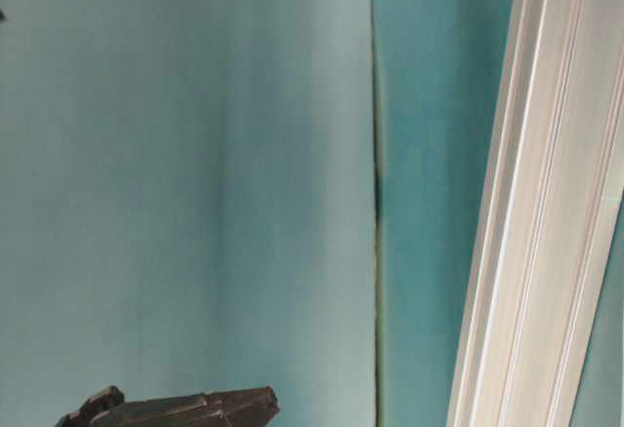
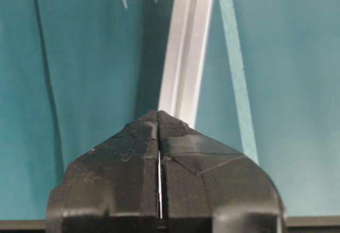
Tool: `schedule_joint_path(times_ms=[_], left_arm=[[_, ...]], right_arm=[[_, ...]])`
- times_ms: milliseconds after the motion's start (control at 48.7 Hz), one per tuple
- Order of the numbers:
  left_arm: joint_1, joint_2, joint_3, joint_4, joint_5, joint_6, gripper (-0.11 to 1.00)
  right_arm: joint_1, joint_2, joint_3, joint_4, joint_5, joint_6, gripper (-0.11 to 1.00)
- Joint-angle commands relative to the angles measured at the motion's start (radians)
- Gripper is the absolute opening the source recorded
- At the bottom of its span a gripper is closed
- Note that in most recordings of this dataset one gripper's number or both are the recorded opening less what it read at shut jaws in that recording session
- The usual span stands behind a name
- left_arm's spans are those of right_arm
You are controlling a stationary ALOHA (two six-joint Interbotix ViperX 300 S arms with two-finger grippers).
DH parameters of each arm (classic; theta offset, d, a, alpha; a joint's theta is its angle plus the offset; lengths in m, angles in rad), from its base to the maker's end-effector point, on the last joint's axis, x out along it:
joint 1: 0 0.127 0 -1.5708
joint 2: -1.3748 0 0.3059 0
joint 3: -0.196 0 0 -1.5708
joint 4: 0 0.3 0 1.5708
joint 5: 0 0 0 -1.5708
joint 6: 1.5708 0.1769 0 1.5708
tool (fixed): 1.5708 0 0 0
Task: Lift the metal rail with both hands.
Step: 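Move both grippers down over the silver rail's two ends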
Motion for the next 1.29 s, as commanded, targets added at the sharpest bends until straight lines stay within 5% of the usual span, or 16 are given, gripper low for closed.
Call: schedule_joint_path(times_ms=[0, 123, 329, 431, 1273], left_arm=[[-0.005, -0.006, -0.009, 0.005, -0.017, 0.0, 0.02], [-0.005, 0.003, -0.005, 0.005, -0.026, 0.0, 0.22], [-0.006, 0.034, 0.018, 0.005, -0.037, 0.002, 0.82], [-0.006, 0.055, 0.021, 0.005, -0.058, 0.003, 0.98], [-0.002, 0.199, 0.097, 0.005, -0.195, 0.003, 0.96]], right_arm=[[-0.002, 0.009, -0.023, 0.008, -0.003, 0.003, 0.09], [-0.002, 0.015, -0.021, 0.011, -0.006, 0.035, 0.31], [0.025, 0.038, -0.003, 0.005, 0.009, 0.103, 0.85], [0.037, 0.052, 0.011, 0.005, 0.003, 0.106, 0.99], [0.08, 0.204, 0.034, 0.008, -0.057, 0.115, 0.99]])
